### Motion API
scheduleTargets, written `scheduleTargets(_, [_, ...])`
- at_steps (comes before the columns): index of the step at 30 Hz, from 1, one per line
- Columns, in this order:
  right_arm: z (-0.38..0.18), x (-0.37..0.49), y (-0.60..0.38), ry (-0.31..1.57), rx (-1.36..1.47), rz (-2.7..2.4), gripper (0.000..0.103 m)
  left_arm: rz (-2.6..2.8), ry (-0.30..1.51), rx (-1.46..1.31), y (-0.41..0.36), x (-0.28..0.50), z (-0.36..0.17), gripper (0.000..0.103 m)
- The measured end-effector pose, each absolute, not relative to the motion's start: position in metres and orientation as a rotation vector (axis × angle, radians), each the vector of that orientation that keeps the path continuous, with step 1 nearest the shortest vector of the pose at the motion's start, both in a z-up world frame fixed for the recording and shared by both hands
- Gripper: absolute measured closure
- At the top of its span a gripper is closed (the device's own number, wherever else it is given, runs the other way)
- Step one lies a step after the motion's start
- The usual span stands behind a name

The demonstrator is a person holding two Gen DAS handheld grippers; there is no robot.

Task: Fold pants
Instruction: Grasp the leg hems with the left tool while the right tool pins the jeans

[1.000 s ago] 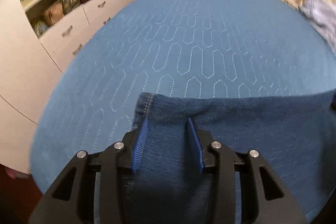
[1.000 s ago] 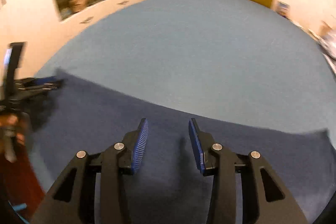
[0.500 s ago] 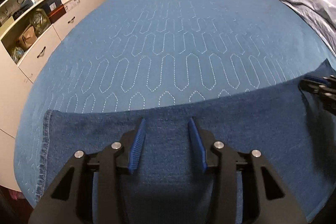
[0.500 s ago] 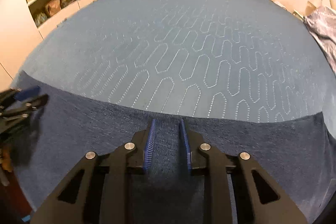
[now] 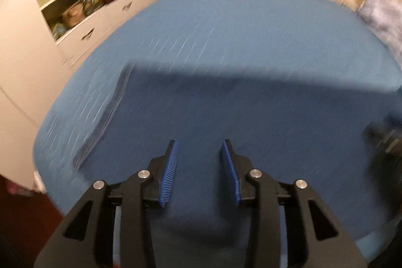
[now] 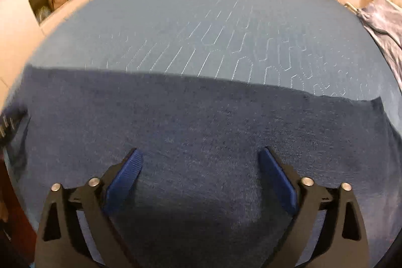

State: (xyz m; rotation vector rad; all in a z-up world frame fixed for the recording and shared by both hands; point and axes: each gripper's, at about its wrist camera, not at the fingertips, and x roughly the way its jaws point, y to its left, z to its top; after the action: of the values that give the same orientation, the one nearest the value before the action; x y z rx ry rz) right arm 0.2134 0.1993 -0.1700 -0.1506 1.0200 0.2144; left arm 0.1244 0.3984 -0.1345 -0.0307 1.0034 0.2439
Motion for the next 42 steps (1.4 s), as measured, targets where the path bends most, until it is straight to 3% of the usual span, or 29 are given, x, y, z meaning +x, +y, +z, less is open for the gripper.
scheduleTargets(4, [-0.174,0.218,0.201,1.042,-0.162,0.203,0.004,0.336,0.894,-0.170,0.442,0.087,-0.110,0.054])
scheduleTargets(8, [-0.164,0.223,0.197,1.052,-0.135,0.233,0.005,0.347,0.737,-0.636,0.516,0.016,-0.103,0.053])
scheduleTargets(10, [-0.147,0.217,0.212,1.022,-0.106,0.335,0.016,0.283,0.682,-0.849,0.540,-0.008,-0.120,0.053])
scheduleTargets(14, [-0.129,0.205,0.277,0.981,-0.205,0.543,0.050,0.187,0.602,-1.138,0.570,-0.029,-0.150,0.056])
scheduleTargets(20, [-0.148,0.207,0.351,1.009,-0.343,0.653,0.071,0.119,0.661,-1.298,0.572,-0.001,-0.164,0.056])
scheduleTargets(27, [-0.163,0.219,0.370,1.011,-0.485,0.608,0.072,0.108,0.691,-1.433,0.578,0.007,-0.175,0.046])
scheduleTargets(35, [-0.163,0.217,0.362,1.025,-0.432,0.611,0.072,0.037,0.663,-1.530,0.592,0.014,-0.195,0.046])
scheduleTargets(38, [-0.164,0.216,0.351,1.027,-0.422,0.615,0.072,0.049,0.633,-1.503,0.599,0.018,-0.194,0.056])
scheduleTargets(42, [-0.161,0.215,0.350,1.025,-0.422,0.616,0.072,0.057,0.646,-1.527,0.595,0.017,-0.195,0.057])
